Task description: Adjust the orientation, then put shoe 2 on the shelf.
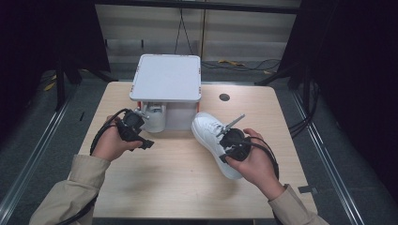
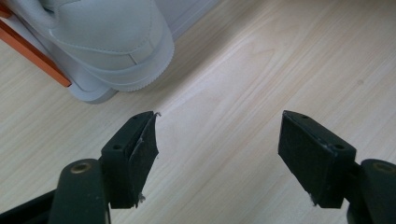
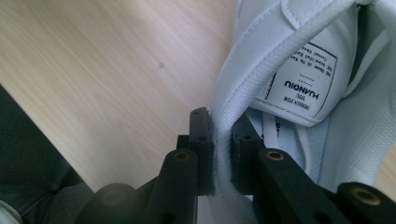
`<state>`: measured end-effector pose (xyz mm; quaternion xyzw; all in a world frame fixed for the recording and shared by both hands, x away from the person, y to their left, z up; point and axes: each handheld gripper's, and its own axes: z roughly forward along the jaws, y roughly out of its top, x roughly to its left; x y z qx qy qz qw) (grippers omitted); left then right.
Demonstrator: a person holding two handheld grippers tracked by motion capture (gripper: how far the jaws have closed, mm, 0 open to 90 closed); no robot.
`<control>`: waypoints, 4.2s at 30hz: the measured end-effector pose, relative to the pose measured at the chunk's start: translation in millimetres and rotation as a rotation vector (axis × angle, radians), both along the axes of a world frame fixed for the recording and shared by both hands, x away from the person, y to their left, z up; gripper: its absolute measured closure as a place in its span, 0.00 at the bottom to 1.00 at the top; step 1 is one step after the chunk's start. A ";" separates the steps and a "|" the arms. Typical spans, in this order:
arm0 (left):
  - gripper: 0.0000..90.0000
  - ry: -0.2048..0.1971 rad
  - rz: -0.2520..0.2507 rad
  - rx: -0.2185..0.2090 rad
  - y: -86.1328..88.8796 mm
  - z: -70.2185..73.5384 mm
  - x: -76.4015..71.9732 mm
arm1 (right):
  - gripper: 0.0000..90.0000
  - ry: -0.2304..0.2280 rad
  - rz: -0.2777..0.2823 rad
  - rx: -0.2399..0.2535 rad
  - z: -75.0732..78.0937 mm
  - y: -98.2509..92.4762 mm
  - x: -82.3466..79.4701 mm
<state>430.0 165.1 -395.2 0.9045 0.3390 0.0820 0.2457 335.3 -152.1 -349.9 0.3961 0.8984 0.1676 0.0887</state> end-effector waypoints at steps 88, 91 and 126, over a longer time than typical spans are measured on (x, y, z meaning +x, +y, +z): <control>1.00 -0.038 0.172 -0.093 -43.7 75.3 100.5 | 0.89 -0.068 -0.021 0.089 -62.5 111.2 81.5; 1.00 -0.045 0.174 -0.094 -44.3 74.9 99.6 | 0.87 -0.044 -0.022 0.084 -63.1 112.4 86.3; 1.00 -0.055 0.183 -0.113 -42.5 73.2 97.8 | 1.00 0.105 0.094 0.101 -69.3 70.4 49.4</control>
